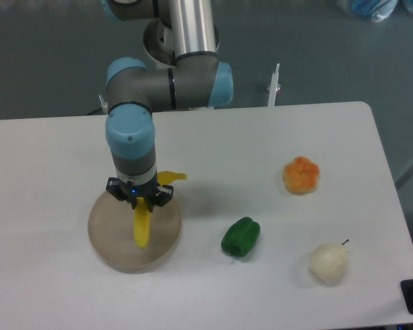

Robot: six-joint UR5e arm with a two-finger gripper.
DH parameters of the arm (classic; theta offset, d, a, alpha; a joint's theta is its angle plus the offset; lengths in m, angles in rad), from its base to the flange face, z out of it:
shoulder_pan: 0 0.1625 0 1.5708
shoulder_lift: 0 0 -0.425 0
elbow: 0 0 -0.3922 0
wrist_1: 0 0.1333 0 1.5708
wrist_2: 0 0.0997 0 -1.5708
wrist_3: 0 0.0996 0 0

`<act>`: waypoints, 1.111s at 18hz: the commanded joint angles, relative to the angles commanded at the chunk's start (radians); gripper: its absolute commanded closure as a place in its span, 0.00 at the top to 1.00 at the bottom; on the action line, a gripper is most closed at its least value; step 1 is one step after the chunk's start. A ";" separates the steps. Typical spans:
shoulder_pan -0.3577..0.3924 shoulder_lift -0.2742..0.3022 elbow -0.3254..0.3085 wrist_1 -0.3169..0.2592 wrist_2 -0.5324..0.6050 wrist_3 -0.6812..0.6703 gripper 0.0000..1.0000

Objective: Place bananas on a plate
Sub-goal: 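Carry the banana across the table over the beige plate, then lower the banana onto the plate surface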

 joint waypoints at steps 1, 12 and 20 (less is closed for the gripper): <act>-0.003 -0.008 0.001 0.011 0.000 0.000 0.26; -0.046 -0.069 -0.006 0.069 0.002 -0.017 0.26; -0.066 -0.071 -0.014 0.069 0.003 -0.015 0.26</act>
